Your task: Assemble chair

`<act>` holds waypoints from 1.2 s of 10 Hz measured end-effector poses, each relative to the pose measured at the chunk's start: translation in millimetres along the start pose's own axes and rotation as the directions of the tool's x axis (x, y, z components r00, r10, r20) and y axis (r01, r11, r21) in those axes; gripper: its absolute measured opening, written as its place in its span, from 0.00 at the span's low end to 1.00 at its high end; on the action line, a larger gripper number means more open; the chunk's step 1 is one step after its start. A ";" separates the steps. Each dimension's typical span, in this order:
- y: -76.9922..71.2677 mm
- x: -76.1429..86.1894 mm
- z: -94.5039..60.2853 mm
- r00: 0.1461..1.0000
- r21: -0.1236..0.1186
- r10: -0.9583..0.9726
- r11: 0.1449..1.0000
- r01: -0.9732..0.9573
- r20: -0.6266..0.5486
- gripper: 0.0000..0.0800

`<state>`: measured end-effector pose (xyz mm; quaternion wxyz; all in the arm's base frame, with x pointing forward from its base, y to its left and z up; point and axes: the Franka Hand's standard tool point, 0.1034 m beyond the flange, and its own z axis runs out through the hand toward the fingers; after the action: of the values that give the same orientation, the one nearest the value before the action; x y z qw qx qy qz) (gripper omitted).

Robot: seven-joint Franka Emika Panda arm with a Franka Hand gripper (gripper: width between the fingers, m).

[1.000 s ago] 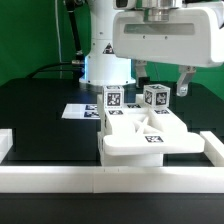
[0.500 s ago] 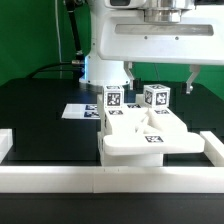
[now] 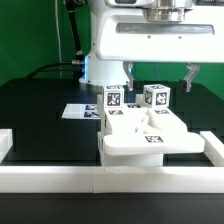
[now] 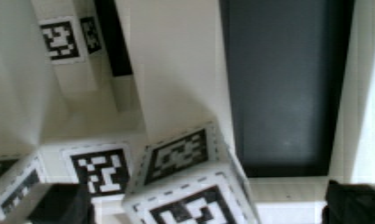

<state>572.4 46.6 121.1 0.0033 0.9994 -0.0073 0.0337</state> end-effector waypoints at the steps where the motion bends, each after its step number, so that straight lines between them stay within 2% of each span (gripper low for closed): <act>1: 0.1 -0.2 0.4 1.000 0.000 0.002 1.000 -0.002 0.001 0.61; 2: 0.1 -0.2 0.6 1.000 0.000 0.006 1.000 -0.006 0.001 0.61; 3: 0.1 -0.3 0.9 0.999 0.000 0.034 0.999 -0.034 0.001 0.38; 4: 0.2 -0.3 1.0 0.999 -0.001 0.034 0.999 -0.034 0.001 0.36; 5: 0.1 -0.3 1.0 0.999 0.000 0.047 0.999 -0.047 0.001 0.36; 7: 0.2 0.4 1.1 0.954 0.002 0.301 0.954 -0.301 -0.002 0.36; 9: 0.4 0.7 1.0 0.919 0.002 0.395 0.919 -0.395 -0.003 0.36; 12: 0.3 0.7 1.0 0.919 0.002 0.394 0.919 -0.394 -0.003 0.36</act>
Offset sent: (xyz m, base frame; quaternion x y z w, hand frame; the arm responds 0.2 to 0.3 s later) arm 0.0000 0.0000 0.0000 0.0000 0.0000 0.0000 1.0000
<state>573.1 46.2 120.2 -0.0041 0.9775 -0.2080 0.0353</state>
